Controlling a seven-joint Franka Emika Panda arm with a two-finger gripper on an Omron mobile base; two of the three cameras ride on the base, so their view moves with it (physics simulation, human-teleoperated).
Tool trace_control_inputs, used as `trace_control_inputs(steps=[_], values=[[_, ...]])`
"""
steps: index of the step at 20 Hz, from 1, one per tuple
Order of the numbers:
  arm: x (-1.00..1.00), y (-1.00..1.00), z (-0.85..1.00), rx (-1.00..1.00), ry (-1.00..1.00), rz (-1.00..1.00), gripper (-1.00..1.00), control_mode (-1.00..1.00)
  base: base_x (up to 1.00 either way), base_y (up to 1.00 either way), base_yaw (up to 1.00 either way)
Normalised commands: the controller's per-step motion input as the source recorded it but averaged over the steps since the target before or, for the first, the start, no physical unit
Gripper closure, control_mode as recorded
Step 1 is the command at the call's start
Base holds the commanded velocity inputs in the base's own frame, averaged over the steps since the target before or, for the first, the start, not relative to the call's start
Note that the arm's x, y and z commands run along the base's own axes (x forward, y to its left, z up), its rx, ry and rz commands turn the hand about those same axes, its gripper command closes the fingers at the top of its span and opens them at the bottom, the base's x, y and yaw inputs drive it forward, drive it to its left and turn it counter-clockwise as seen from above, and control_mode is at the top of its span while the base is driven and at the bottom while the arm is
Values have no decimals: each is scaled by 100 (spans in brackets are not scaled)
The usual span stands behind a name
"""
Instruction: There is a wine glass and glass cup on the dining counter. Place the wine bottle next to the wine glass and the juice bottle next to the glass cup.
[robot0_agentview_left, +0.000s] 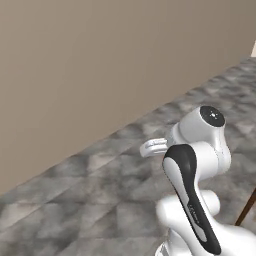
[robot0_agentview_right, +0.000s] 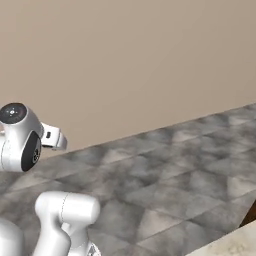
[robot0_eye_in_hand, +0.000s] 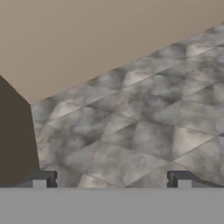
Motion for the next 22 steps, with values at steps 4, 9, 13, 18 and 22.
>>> trace_control_inputs(steps=[4, 9, 13, 18, 22], values=[[0, 0, 0, 0, 0, 0, -100, 100, 62, 33, -53], [0, 0, 0, 0, 0, 0, -100, 100, 61, 32, -53], [0, 0, 0, 0, 0, 0, -100, 100, 60, 32, -54], [0, 0, 0, 0, 0, 0, -100, 100, 64, 32, -50], [0, 0, 0, 0, 0, 0, -100, 100, 77, 30, -37]])
